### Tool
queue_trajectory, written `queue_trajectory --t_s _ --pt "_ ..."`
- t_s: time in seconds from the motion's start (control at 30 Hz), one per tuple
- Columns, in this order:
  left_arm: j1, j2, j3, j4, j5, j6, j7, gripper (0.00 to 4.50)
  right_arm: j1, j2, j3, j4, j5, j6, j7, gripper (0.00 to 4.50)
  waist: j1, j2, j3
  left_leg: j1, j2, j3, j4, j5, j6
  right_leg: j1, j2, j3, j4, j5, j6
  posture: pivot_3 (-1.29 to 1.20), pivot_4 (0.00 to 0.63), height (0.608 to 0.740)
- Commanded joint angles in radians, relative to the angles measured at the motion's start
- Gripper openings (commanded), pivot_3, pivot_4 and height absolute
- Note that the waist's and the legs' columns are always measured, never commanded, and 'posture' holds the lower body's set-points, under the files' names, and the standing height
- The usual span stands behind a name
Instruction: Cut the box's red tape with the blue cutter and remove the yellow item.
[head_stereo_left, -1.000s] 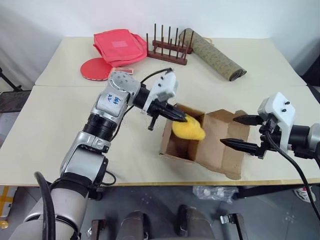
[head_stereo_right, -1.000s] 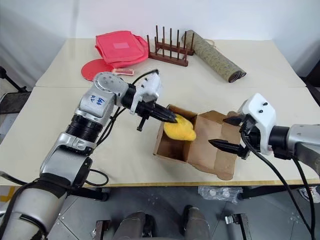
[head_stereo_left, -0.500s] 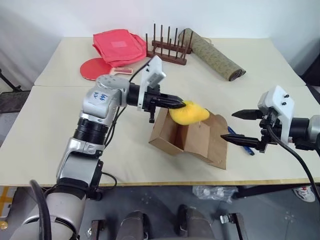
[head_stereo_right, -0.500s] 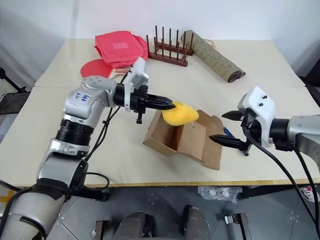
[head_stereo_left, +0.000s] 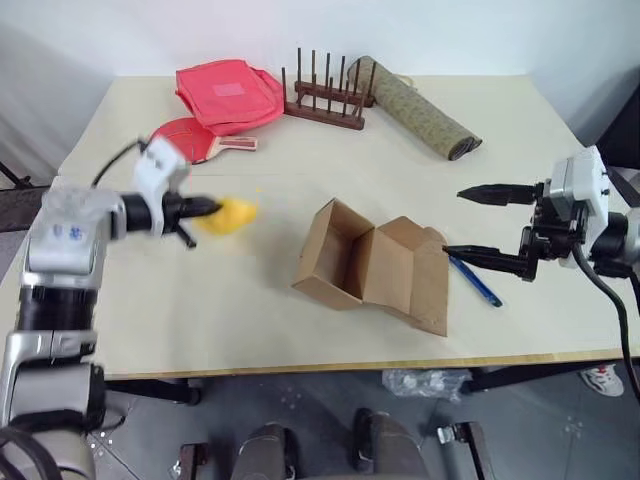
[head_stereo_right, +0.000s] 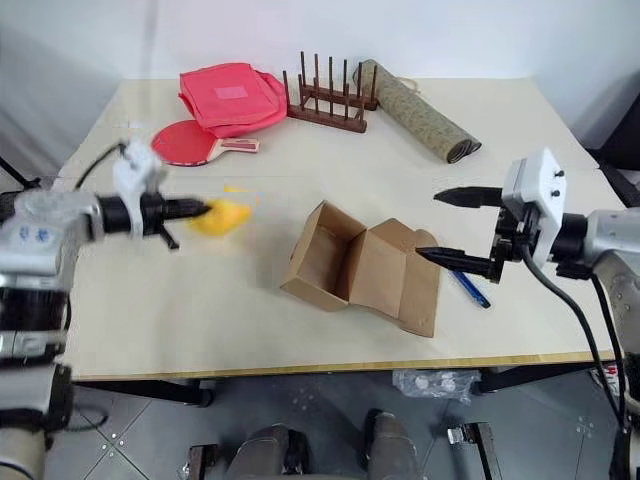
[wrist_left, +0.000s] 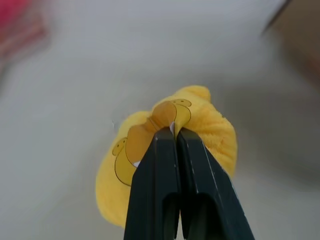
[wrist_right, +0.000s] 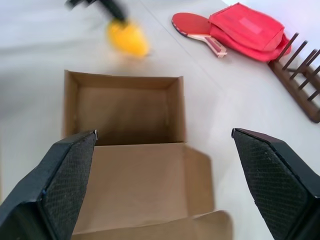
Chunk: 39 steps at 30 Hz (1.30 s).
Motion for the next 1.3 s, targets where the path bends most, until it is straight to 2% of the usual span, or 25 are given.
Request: queue_trajectory --t_s 0.03,0.17,0.27,0.7,0.9,0.97,1.07,1.1,1.17,1.3 --pt "0.038 0.034 0.096 -0.110 -0.023 0.049 0.064 0.03 -0.048 0.019 0.028 0.045 -0.022 -0.042 0.032 4.50 0.002 -0.001 0.000 0.000 0.000 0.000 0.000 0.000 0.000 0.000 0.000 0.000 0.000 0.000 0.000 0.00 0.150 0.740" --pt "0.078 0.051 0.124 -0.138 -0.031 0.061 0.093 0.03 -0.086 0.037 0.054 0.087 -0.040 -0.066 0.057 4.50 -0.001 -0.001 0.001 0.000 0.000 0.000 0.000 0.000 0.000 0.000 0.000 0.000 0.001 0.000 0.000 0.00 0.150 0.740" --pt "0.099 0.065 0.154 -0.178 -0.072 0.111 0.083 0.62 -0.111 0.045 0.066 0.119 -0.050 -0.079 0.077 4.50 -0.003 -0.001 0.001 0.001 0.000 0.001 0.000 0.000 -0.001 0.000 0.000 0.001 0.001 0.000 0.000 0.00 0.150 0.740" --pt "0.135 0.137 0.282 -0.208 -0.205 0.115 0.021 4.48 -0.135 0.081 0.058 0.204 -0.092 -0.170 0.091 4.50 -0.002 0.000 0.001 0.001 0.000 0.003 0.000 0.000 -0.002 0.000 0.000 0.001 0.001 0.000 -0.001 0.00 0.150 0.740" --pt "0.187 0.066 0.330 -0.280 -0.279 -0.055 -0.031 4.48 -0.113 0.056 0.032 0.224 -0.089 -0.186 0.120 4.50 -0.003 0.000 0.001 0.001 0.000 0.003 0.000 0.000 -0.002 0.000 0.000 0.001 0.001 0.000 -0.001 0.00 0.150 0.740" --pt "0.224 0.014 0.352 -0.319 -0.344 -0.100 -0.067 4.48 -0.098 0.064 -0.003 0.250 -0.088 -0.236 0.118 4.50 -0.001 0.000 0.001 0.001 0.000 0.003 -0.001 0.000 -0.002 0.000 0.000 0.001 0.001 0.000 -0.001 0.00 0.150 0.740" --pt "0.305 -0.070 0.385 -0.358 -0.340 -0.243 -0.045 4.48 -0.057 0.026 0.002 0.294 -0.105 -0.257 0.179 4.50 -0.002 0.000 0.001 0.001 0.000 0.003 0.000 0.000 -0.002 0.000 0.000 0.001 0.001 0.000 -0.001 0.00 0.150 0.740" --pt "0.332 -0.098 0.406 -0.362 -0.383 -0.249 -0.062 4.48 -0.041 0.024 -0.008 0.314 -0.099 -0.267 0.196 4.50 -0.002 0.000 0.001 0.001 0.000 0.003 0.000 0.000 -0.002 0.000 0.000 0.001 0.001 0.000 -0.001 0.00 0.150 0.740" --pt "0.423 -0.089 0.388 -0.374 -0.429 -0.217 -0.144 4.48 0.010 0.004 -0.011 0.371 -0.118 -0.309 0.239 4.50 -0.003 0.000 0.001 0.002 0.001 0.003 0.000 0.000 -0.002 0.000 0.000 0.001 0.002 0.000 -0.001 0.00 0.150 0.740" --pt "0.574 -0.086 0.369 -0.385 -0.388 -0.259 -0.156 4.48 0.125 -0.020 0.007 0.468 -0.166 -0.407 0.321 4.50 -0.003 0.000 0.001 0.004 0.001 0.004 -0.001 0.000 -0.002 0.000 0.000 0.002 0.001 -0.001 -0.001 0.00 0.150 0.740"
